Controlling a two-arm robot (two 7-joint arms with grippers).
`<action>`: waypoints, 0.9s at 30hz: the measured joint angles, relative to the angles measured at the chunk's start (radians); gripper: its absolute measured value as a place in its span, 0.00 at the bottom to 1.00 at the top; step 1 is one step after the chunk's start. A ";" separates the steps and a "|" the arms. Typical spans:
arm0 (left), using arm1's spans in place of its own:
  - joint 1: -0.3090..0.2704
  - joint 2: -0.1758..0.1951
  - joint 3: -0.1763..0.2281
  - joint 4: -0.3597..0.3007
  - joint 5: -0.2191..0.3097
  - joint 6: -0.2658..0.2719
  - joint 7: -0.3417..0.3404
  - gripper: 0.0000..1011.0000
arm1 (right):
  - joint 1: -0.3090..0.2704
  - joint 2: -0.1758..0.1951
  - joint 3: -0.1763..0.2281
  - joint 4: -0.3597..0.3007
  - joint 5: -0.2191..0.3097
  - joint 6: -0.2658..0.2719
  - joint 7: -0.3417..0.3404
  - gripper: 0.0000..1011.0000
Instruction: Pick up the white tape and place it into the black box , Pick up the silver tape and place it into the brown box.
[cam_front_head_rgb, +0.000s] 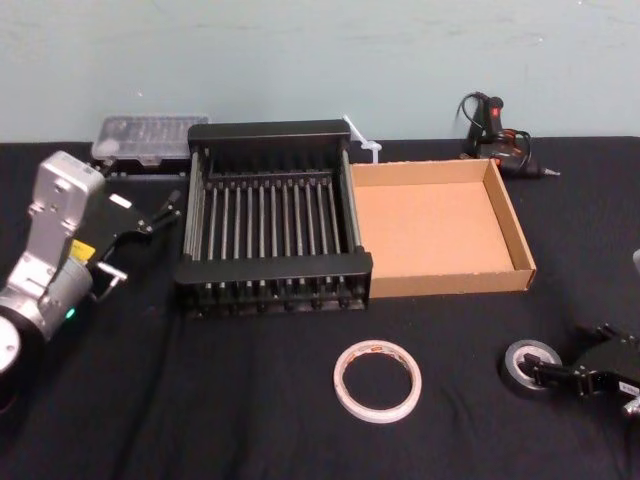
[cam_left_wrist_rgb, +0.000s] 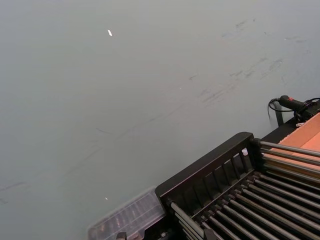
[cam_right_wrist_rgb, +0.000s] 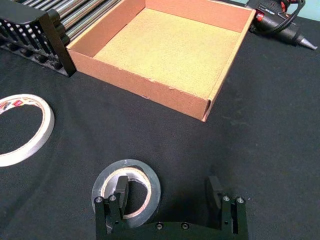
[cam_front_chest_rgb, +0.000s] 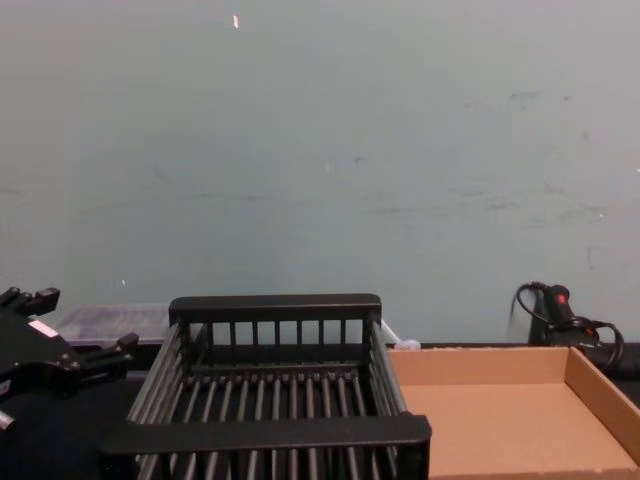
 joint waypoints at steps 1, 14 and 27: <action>0.000 0.000 0.000 0.000 0.000 0.000 0.000 0.99 | 0.000 0.000 0.000 0.000 0.000 0.000 0.000 0.99; 0.000 0.000 0.000 0.000 0.000 0.000 0.000 0.99 | -0.001 0.002 0.001 -0.002 0.001 -0.002 -0.001 0.79; 0.000 0.000 0.000 0.000 0.000 0.000 0.000 0.99 | -0.002 0.003 0.001 -0.003 0.002 -0.003 -0.001 0.39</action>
